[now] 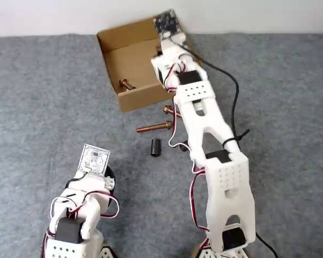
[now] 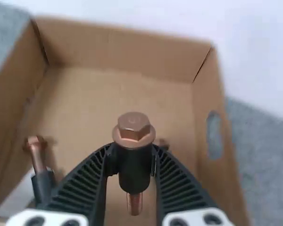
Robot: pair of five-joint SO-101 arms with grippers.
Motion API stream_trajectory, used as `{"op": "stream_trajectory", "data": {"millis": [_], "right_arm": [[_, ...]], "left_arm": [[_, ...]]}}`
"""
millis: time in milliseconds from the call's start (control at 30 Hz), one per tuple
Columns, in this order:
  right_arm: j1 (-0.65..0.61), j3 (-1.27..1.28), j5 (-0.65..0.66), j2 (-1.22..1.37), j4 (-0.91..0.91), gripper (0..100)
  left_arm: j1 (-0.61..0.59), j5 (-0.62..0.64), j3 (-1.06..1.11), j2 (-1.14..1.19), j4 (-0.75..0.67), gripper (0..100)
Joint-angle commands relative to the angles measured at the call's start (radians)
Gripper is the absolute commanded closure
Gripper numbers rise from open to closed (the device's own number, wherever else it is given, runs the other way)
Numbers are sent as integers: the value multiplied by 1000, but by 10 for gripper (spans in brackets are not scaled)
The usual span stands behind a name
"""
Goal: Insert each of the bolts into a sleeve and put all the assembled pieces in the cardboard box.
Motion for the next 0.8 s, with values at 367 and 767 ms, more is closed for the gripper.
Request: {"op": "stream_trajectory", "data": {"millis": [367, 767], "right_arm": [[8, -69, 9, 139, 44, 790], [-18, -173, -15, -15, 335, 978]], "left_arm": [[5, 49, -5, -3, 3, 995], [-100, 74, -5, -3, -31, 995]]}}
